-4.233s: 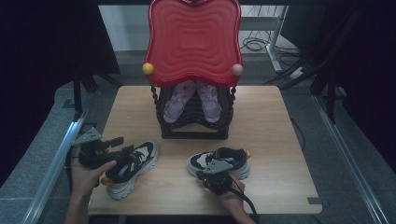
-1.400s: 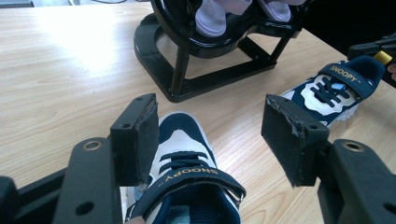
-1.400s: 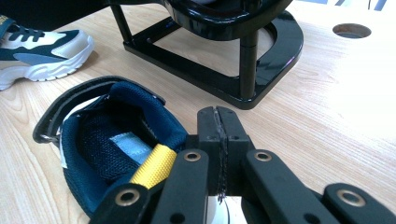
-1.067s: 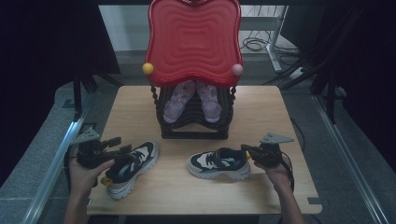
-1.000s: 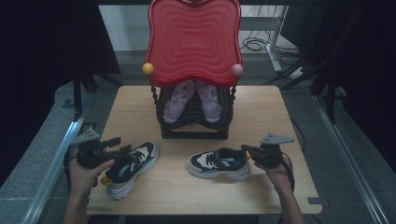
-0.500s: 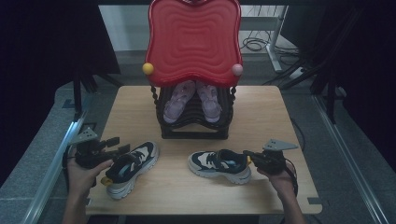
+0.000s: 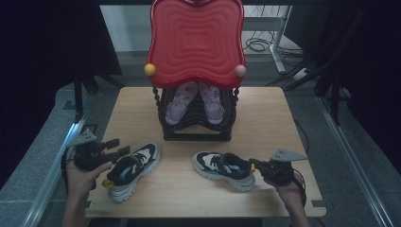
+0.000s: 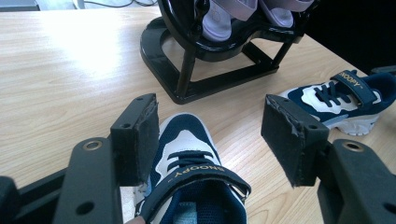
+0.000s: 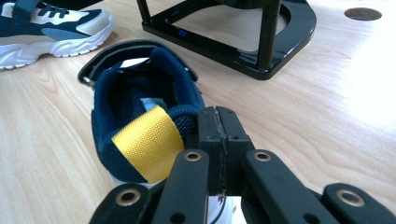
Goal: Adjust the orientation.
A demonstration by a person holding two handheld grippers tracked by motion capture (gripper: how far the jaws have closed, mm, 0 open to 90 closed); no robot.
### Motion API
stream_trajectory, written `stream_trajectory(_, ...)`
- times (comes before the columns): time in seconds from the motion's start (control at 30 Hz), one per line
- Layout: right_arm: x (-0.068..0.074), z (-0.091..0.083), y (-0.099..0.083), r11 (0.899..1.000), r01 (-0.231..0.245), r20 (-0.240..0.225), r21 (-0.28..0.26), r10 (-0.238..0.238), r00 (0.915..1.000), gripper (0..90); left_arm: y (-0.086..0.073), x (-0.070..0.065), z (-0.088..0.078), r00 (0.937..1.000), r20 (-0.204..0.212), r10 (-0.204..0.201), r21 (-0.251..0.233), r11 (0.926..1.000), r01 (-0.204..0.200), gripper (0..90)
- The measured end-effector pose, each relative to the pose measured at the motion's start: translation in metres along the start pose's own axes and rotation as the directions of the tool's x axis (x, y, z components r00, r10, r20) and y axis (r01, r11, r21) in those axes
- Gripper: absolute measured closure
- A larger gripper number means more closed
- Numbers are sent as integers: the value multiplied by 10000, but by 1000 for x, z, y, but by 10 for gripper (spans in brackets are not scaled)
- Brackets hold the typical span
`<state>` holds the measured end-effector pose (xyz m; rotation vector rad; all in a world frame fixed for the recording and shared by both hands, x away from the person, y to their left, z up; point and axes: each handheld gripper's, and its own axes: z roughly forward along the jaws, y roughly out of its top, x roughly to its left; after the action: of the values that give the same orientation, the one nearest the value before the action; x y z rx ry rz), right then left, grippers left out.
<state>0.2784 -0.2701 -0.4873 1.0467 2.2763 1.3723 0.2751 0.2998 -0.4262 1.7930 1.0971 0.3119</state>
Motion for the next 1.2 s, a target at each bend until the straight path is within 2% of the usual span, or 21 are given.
stream_trajectory(0.43, 20, -13, -10, 9999, 144, -12, 2, -144, 9999, 897, 0, -1, 2, 10000, 30, 18, 59, 10000, -18, 376)
stream_trajectory(0.6, 26, -14, -9, 9995, 313, -59, 24, -313, 9995, 897, 0, -1, 0, 10000, 16, 27, 20, 10000, -27, 376)
stream_trajectory(0.9, 34, -16, -11, 9996, 275, -19, 55, -275, 9996, 897, 0, 0, 0, 10000, 2, 32, 34, 10000, -32, 376)
stream_trajectory(1.2, 44, -15, -12, 9996, 274, -165, 85, -272, 9995, 897, 0, 0, -1, 10000, -19, 20, 14, 10000, -20, 376)
